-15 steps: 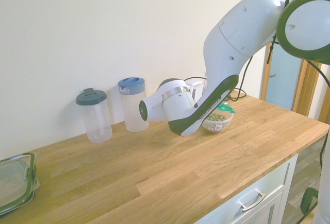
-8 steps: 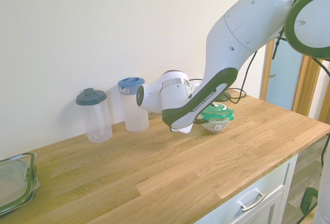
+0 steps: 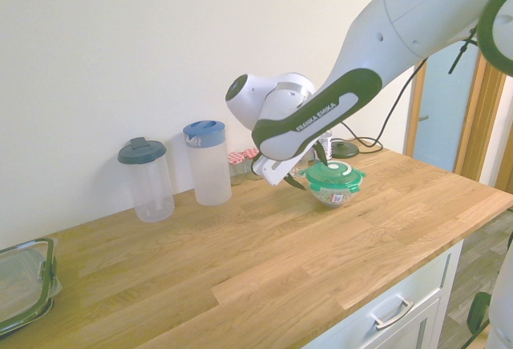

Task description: Cover the lid of food container

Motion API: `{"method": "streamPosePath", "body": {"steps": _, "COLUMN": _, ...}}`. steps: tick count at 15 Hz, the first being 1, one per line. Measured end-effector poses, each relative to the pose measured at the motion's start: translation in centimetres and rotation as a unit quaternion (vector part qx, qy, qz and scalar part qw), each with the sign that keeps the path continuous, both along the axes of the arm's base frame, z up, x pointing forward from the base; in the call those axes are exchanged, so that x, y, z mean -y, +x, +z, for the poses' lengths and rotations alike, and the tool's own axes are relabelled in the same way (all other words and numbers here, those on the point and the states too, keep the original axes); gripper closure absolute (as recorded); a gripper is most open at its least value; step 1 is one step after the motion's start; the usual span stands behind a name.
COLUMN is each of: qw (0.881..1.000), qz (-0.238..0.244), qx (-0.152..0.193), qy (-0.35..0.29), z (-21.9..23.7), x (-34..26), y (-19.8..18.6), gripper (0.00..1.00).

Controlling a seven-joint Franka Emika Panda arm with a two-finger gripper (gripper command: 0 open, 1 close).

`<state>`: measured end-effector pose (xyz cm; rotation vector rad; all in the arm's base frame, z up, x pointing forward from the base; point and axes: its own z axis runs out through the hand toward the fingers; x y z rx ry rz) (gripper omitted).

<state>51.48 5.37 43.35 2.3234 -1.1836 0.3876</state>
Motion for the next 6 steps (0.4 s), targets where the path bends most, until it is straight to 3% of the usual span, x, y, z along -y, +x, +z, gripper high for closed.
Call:
{"method": "streamPosePath", "body": {"steps": 3, "qw": 0.995, "qz": -0.001, "qx": 0.023, "qy": 0.099, "z": 4.2, "x": -0.3, "y": -1.9, "gripper": 0.0}}
{"method": "streamPosePath", "body": {"steps": 6, "qw": 0.979, "qz": 0.0, "qx": 0.056, "qy": 0.196, "z": 5.8, "x": 1.0, "y": -5.8, "gripper": 0.0}}
